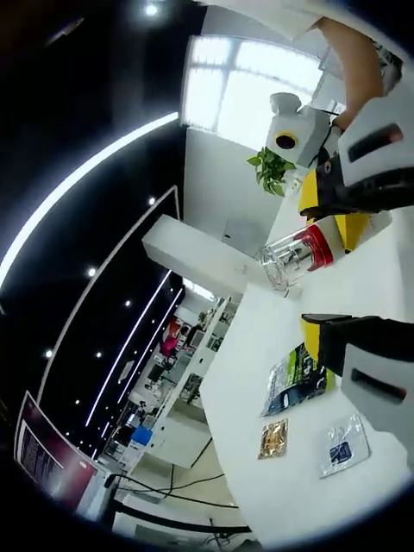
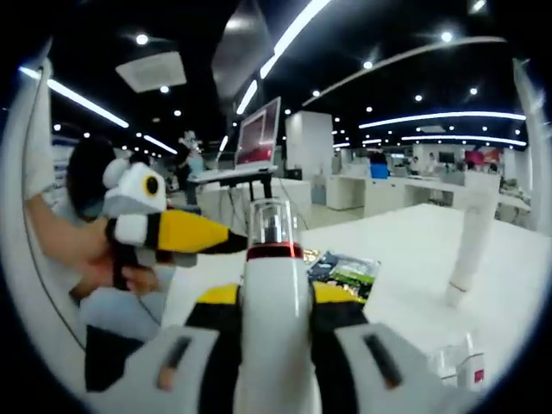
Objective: Arrange the skincare products in the storage area until every visible bottle or jar stands upright without overlapping.
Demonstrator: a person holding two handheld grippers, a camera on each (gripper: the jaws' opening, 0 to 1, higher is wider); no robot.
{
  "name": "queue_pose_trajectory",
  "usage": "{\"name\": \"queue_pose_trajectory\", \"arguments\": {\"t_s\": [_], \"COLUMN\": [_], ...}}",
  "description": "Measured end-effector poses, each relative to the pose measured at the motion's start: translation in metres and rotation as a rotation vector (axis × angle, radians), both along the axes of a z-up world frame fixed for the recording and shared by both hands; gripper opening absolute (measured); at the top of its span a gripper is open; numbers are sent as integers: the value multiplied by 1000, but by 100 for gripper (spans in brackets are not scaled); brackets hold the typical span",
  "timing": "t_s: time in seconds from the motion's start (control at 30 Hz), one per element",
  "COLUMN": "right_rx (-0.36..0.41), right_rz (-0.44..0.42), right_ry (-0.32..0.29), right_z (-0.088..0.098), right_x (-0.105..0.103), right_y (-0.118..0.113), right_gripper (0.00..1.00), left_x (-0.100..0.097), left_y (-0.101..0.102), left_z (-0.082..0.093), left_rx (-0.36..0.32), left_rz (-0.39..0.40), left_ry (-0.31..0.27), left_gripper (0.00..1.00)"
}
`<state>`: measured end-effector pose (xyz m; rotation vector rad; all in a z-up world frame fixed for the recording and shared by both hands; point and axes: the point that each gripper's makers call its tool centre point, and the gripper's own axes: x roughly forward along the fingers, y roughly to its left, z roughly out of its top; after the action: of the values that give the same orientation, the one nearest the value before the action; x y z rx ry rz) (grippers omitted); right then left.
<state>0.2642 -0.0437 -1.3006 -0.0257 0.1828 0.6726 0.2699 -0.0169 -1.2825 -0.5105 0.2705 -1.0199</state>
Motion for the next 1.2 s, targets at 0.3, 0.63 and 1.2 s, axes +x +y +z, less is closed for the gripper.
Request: {"name": "queue_pose_trajectory", "arguments": {"t_s": [0.3,0.63,1.2], "right_rx": [-19,-25,43], "right_rz": [46,49,90], "right_ry": [-10,-7,-71], "right_z": [-3,-6,-11], "right_x": [0,5,-3], "right_y": [16,18,7], "right_gripper": [28,27,28], "left_x": [-6,-25,-34], "left_y": [-9,-31,-28], "left_z": [5,32,10], "left_rx": [-13,53,143], "left_rz": [-32,-113,-151], "left_ry": [11,-219,-248], "left_gripper": [39,51,45]}}
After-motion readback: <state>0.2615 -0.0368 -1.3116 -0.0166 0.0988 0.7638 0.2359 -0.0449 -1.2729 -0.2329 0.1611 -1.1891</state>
